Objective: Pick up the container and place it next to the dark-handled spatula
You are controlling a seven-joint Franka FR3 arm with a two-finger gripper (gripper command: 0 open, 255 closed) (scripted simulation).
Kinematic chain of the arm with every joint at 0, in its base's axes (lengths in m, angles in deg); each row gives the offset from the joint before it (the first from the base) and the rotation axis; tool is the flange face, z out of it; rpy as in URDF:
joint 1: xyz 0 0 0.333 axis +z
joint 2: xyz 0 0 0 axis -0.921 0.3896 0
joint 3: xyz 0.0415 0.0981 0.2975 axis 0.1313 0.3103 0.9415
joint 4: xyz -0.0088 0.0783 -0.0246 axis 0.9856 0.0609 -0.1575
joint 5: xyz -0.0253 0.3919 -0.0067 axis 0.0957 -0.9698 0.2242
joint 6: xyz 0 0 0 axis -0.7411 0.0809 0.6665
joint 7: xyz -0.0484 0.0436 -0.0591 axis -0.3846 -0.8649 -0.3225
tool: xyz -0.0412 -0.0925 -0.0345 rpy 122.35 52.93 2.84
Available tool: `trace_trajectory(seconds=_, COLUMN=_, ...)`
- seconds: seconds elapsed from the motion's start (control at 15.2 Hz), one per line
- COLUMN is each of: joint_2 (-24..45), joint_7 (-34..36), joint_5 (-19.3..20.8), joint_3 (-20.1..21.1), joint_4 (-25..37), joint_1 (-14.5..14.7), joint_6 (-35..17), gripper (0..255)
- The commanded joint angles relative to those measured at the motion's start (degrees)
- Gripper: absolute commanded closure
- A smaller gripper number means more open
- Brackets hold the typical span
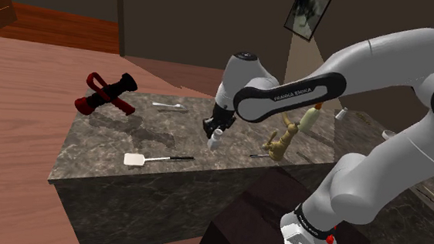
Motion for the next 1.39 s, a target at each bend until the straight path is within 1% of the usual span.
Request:
trace_trajectory(seconds=0.0, joint_2=1.1, joint_7=0.4, joint_5=0.3, joint_3=0.1, joint_4=-0.6, joint_1=-0.1, joint_6=-1.7, gripper=255)
trace_trajectory(seconds=0.73, joint_2=7.9, joint_7=2.5, joint_5=2.7, joint_3=0.3, joint_4=-3.3, joint_1=-0.6, joint_6=-11.1, gripper=255)
trace_trajectory(seconds=1.32, joint_2=14.6, joint_7=5.5, joint_5=6.2, joint_3=0.0, joint_4=-4.3, joint_1=-0.9, joint_6=-18.6, gripper=255)
